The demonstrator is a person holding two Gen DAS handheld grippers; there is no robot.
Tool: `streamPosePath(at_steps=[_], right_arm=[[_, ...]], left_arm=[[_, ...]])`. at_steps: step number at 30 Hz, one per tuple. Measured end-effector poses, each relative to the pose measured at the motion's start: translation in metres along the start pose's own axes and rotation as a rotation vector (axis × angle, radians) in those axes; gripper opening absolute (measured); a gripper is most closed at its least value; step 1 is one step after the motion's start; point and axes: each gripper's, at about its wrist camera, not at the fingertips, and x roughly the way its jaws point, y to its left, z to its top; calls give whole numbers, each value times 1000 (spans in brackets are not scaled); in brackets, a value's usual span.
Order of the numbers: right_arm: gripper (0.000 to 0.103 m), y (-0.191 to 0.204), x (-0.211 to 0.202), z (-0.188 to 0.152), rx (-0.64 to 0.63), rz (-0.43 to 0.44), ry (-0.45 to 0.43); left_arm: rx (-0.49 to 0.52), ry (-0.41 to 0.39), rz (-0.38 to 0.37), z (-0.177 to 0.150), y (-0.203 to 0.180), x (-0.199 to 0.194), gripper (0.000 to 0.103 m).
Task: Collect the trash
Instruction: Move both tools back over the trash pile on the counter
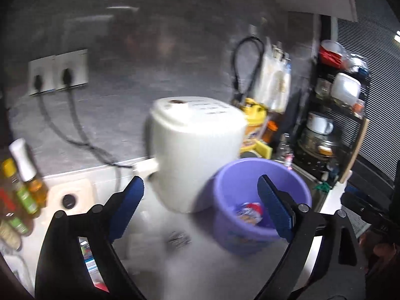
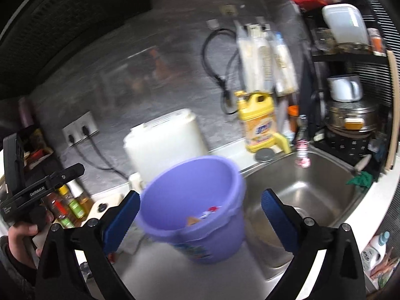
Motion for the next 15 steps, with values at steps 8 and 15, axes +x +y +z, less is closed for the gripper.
streamPosePath(at_steps=[8, 15], right_arm=[[95, 45, 15, -18, -65, 104, 58], [95, 83, 29, -31, -129, 185, 96]], left_arm=[[-94, 19, 125, -24, 60, -31, 92], [-169, 41, 187, -46, 95, -47, 91]])
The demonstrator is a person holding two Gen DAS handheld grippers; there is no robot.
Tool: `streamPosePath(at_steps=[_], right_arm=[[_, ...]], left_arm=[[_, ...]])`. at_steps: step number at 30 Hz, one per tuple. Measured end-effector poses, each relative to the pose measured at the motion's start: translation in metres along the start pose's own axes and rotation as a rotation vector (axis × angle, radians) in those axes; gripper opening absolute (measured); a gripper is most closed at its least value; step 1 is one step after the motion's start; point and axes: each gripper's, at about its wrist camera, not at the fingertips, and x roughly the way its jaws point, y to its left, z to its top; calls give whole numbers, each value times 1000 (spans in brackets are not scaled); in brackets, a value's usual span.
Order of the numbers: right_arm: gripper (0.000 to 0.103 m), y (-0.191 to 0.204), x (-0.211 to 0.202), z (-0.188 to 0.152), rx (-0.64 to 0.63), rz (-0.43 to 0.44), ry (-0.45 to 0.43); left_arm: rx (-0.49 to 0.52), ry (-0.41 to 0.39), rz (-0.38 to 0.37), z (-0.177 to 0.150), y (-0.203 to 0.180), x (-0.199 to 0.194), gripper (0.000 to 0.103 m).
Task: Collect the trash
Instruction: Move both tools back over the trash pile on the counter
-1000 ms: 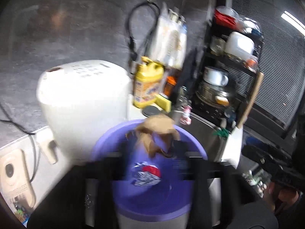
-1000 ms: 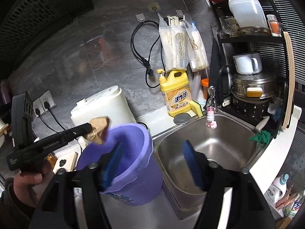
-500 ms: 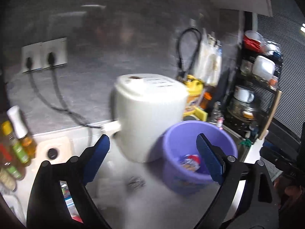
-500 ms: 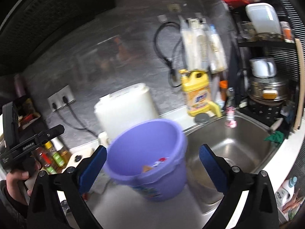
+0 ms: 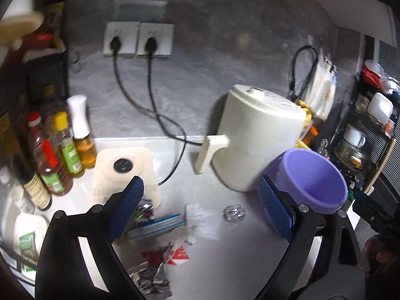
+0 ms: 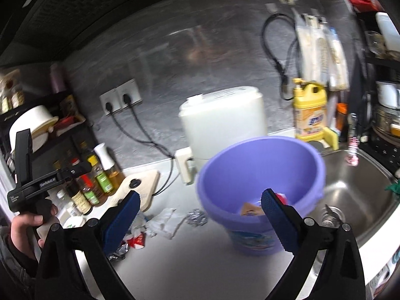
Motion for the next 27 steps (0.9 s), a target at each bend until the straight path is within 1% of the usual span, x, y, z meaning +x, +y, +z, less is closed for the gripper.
streamPosePath(at_steps=[7, 10, 12, 16, 18, 19, 21, 24, 27], right_arm=[[94, 27, 24, -15, -53, 59, 62], [92, 34, 37, -21, -64, 72, 93], [90, 38, 45, -24, -68, 82, 114], [88, 48, 65, -31, -88, 108, 161], [85, 55, 77, -35, -97, 129, 189], [84, 58, 83, -37, -99, 140, 201], [78, 64, 96, -40, -99, 170, 234], [73, 72, 117, -46, -85, 222, 287], [67, 81, 140, -52, -73, 263, 339]], left_arm=[[-33, 50, 16, -25, 21, 5, 90], [-47, 74, 24, -36, 31, 10, 83], [-54, 90, 28, -44, 36, 14, 76], [-77, 127, 54, -59, 55, 26, 74], [-89, 150, 63, -65, 65, 32, 65], [-93, 161, 67, -68, 69, 35, 63], [-106, 192, 75, -72, 79, 42, 59], [-103, 236, 77, -75, 86, 52, 59], [-84, 260, 80, -76, 90, 60, 59]])
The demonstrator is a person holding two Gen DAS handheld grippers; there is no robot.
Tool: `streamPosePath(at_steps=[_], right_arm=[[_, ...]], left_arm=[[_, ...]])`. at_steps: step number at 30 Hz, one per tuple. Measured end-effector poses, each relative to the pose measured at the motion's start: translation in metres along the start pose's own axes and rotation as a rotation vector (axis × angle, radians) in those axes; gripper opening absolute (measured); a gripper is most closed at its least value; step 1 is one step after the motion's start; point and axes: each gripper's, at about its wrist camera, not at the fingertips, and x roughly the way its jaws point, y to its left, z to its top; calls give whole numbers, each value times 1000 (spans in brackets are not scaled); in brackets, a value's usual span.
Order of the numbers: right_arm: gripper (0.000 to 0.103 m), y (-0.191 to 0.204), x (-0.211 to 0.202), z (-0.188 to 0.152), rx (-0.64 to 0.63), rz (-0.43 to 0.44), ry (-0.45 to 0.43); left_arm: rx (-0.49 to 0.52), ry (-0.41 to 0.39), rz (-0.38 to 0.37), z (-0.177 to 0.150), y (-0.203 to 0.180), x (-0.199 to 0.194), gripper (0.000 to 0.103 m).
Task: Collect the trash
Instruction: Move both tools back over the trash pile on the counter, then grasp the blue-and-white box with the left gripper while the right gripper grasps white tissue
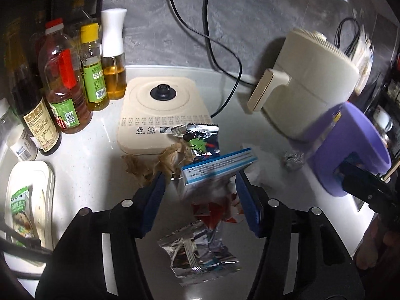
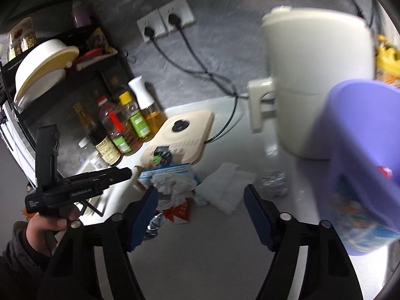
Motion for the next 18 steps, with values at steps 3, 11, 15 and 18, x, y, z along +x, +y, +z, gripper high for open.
streamPosePath(at_steps=[3, 11, 15, 18], right_arm=[[63, 5, 21, 2, -1, 39, 43], [54, 24, 75, 4, -37, 95, 123], [53, 27, 92, 4, -50, 98, 140], [31, 28, 108, 4, -65, 112, 165]], left_arm=[[0, 29, -2, 1, 4, 11, 59], [6, 52, -3, 9, 11, 23, 59], [-1, 56, -16, 12, 13, 24, 59], [5, 55, -17, 13, 12, 23, 59]])
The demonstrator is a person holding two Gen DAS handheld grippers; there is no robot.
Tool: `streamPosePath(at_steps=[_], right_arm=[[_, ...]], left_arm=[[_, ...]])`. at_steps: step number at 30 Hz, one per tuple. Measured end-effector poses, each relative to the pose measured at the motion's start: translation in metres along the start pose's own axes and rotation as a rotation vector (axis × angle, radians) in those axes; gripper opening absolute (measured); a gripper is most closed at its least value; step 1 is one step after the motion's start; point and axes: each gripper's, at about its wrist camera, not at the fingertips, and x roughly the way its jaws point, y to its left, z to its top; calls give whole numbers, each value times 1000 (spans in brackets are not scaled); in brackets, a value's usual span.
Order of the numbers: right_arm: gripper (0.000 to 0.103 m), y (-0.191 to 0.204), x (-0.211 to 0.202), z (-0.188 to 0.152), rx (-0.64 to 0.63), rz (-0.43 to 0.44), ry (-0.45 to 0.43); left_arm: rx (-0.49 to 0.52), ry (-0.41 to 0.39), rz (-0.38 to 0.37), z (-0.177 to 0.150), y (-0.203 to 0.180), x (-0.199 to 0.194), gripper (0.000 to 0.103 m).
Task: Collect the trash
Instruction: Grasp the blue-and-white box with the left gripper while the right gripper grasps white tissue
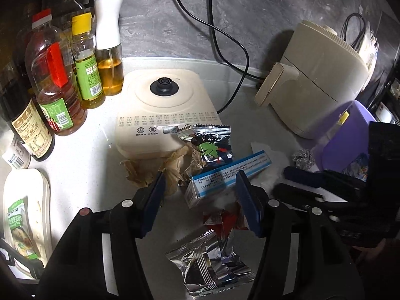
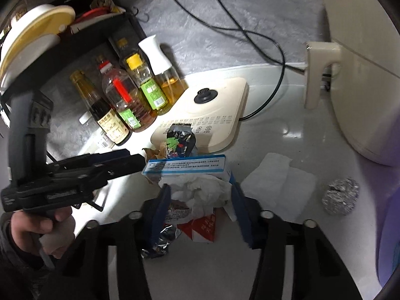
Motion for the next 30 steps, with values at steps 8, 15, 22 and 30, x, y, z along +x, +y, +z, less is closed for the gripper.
streamPosePath(at_steps=[8, 15, 22, 30], right_arm=[[6, -5, -10, 1, -20, 39, -33], [5, -23, -46, 6, 17, -17, -120], [5, -35, -69, -4, 52, -56, -146], [5, -43, -87, -14, 77, -90, -165]], left_arm=[[26, 13, -6, 3, -5, 9, 59], [52, 22, -33, 6, -20, 24, 59], [181, 47, 10, 3, -41, 41, 68], [321, 94, 70, -5, -57, 57, 47]])
